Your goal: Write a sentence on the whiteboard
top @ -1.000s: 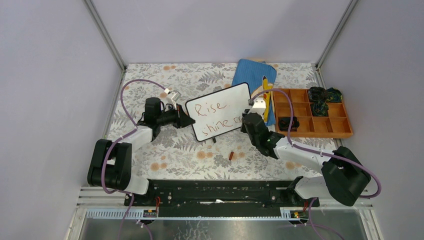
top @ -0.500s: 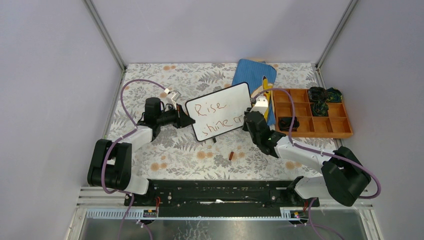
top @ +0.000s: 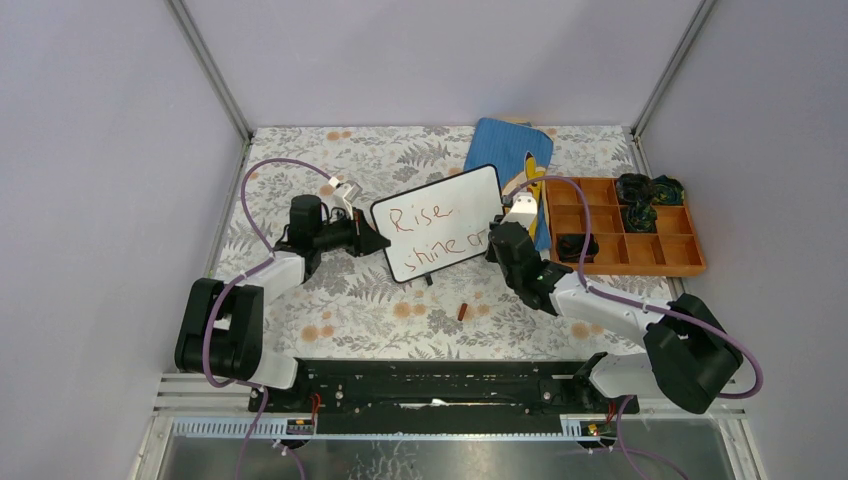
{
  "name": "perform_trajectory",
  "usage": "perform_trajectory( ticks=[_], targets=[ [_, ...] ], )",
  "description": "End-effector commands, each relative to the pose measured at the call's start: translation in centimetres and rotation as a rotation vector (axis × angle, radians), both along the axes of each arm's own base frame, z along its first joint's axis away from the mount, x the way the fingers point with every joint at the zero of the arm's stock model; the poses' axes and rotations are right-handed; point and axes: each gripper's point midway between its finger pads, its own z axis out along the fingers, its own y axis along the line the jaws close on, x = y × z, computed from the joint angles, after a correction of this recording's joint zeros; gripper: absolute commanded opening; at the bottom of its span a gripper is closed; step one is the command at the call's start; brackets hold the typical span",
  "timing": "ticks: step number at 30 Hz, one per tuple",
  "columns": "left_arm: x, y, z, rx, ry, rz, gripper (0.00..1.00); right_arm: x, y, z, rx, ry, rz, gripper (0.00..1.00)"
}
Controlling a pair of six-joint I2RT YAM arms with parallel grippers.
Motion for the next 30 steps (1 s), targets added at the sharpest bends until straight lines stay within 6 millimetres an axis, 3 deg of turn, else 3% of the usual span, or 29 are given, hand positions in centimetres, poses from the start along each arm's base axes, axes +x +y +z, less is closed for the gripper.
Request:
perform_trajectory(
  ticks=[1,30],
  targets=[
    [-0.4,1.7,-3.8,0.123,0.076,0.071,0.0,0.6,-0.5,1.5,0.034,-0.036,-0.03,0.0],
    [-0.5,1.6,-4.0,0.128,0.082,0.067,0.0,-1.0,-0.9,-1.0,0.033,0.031,-0.007,0.0]
  ],
)
